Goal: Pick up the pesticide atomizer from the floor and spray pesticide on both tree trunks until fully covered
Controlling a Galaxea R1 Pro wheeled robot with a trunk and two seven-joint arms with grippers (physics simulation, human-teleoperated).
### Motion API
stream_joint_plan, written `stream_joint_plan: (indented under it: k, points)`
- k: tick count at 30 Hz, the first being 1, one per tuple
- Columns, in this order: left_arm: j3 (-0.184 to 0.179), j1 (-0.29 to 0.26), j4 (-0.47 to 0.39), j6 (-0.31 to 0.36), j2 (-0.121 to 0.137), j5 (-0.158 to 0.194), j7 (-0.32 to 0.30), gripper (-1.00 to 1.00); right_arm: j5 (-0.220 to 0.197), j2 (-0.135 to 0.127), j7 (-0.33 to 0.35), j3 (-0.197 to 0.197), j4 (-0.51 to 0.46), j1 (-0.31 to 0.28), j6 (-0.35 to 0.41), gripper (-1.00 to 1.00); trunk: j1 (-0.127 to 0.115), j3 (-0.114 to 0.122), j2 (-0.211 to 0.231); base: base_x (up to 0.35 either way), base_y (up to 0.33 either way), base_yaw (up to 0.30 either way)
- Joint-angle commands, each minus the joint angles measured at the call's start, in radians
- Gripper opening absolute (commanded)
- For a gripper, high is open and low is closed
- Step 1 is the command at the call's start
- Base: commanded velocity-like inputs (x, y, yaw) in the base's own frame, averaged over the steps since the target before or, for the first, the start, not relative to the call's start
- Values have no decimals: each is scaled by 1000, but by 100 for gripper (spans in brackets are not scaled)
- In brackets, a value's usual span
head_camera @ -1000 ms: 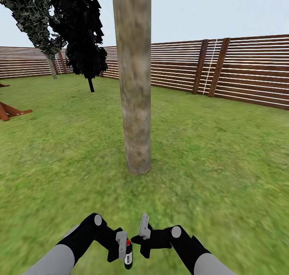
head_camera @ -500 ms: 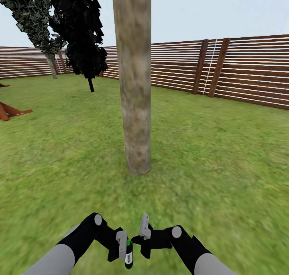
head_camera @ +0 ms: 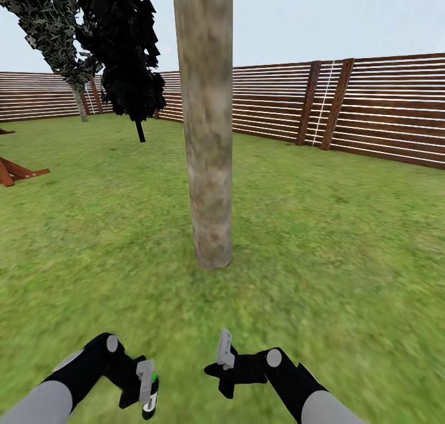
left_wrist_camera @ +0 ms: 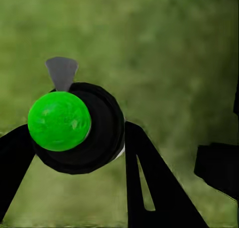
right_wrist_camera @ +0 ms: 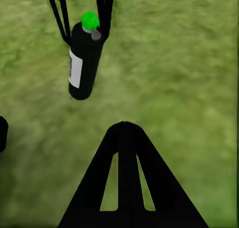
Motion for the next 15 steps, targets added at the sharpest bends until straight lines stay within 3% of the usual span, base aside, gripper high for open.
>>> stream_joint_plan:
  k: [1,2,6,7,9,11,12,13,15]
  points:
    - [1,2,0,0,14,2,0,-100,-1,-5,1,0,0,0,0,-100,0,0,0,0,0,0]
    - [1,4,0,0,37,1,-1,-100,-1,-20,1,0,1,0,-1,100,0,0,0,0,0,0]
    - [8,4,-1,-1,98,7,-1,-100,-6,-76,0,-4,2,0,-2,100,0,0,0,0,0,0]
    - [32,4,-1,-1,105,9,3,-100,-7,-90,0,-6,2,0,-2,100,0,0,0,0,0,0]
    - [162,4,-2,-1,104,10,37,-100,-8,-118,-3,-8,2,0,-2,100,0,0,0,0,0,0]
    - [305,5,0,-1,102,12,110,-100,-11,-160,-42,-10,19,1,-3,100,0,0,0,0,0,0]
    - [406,6,19,-2,99,16,182,-100,-20,-187,-158,-26,84,2,-3,100,0,0,0,0,0,0]
    - [480,6,61,-3,96,24,242,-100,-27,-196,-273,-49,153,3,-3,100,0,0,0,0,0,0]
    - [584,5,131,-2,87,55,349,-100,-31,-201,-445,-78,250,3,-5,100,0,0,0,0,0,0]
